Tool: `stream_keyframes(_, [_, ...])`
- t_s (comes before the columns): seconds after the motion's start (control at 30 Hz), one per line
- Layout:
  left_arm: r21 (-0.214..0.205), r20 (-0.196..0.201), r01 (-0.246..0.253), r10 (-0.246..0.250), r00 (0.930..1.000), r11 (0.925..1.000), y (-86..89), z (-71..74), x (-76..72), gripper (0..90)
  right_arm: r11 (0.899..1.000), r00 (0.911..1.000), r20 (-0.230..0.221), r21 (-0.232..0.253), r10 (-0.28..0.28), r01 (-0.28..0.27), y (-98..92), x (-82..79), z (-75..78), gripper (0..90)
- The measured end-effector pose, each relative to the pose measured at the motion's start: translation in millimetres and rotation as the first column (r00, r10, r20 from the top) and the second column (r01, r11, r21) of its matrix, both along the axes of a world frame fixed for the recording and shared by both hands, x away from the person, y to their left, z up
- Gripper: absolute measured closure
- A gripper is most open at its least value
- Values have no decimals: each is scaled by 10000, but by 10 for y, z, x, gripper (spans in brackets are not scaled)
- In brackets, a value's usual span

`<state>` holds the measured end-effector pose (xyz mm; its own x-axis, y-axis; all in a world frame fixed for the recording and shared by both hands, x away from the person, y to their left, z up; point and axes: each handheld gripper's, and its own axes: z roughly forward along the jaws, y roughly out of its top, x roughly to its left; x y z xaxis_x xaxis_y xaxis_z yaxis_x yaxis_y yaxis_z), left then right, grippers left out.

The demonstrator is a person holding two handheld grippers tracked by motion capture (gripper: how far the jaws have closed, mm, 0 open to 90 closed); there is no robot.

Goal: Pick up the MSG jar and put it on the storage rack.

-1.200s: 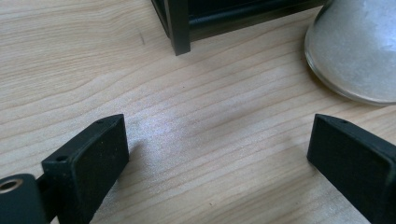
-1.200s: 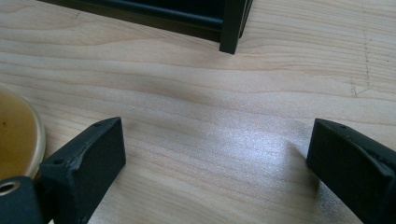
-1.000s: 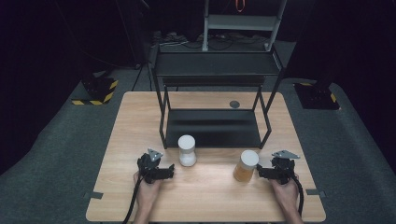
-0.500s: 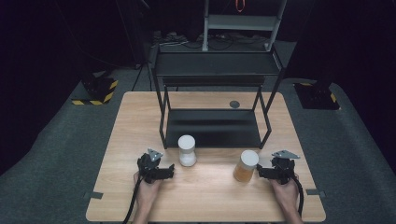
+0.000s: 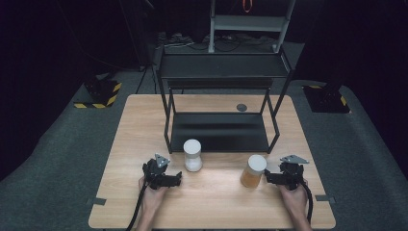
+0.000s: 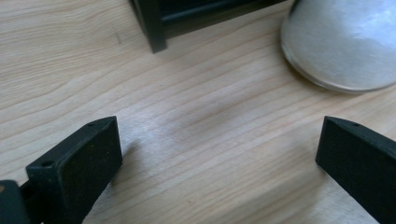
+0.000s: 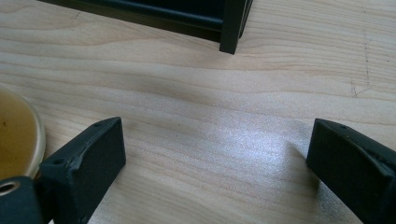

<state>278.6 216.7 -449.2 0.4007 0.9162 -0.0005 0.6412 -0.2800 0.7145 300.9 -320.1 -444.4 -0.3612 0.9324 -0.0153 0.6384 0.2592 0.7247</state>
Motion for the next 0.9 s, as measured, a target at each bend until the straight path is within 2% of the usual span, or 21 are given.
stream_keyframes(0.33, [121,18,619,-620,9981,9980,-43,24,-19,3,10000,10000,-2,2,-3,3,0,0,0,38])
stream_keyframes(0.53, [-13,98,909,-909,9958,9959,-62,48,-30,4,10000,10000,-1,1,-2,2,0,0,0,38])
stream_keyframes(0.67, [-326,130,1196,-1192,9928,9923,-79,58,-15,7,10000,10000,0,1,-1,1,0,0,0,38])
stream_keyframes(0.9, [-441,265,1392,-1381,9901,9893,-125,71,4,7,10000,10000,-1,1,-2,2,0,0,0,38])
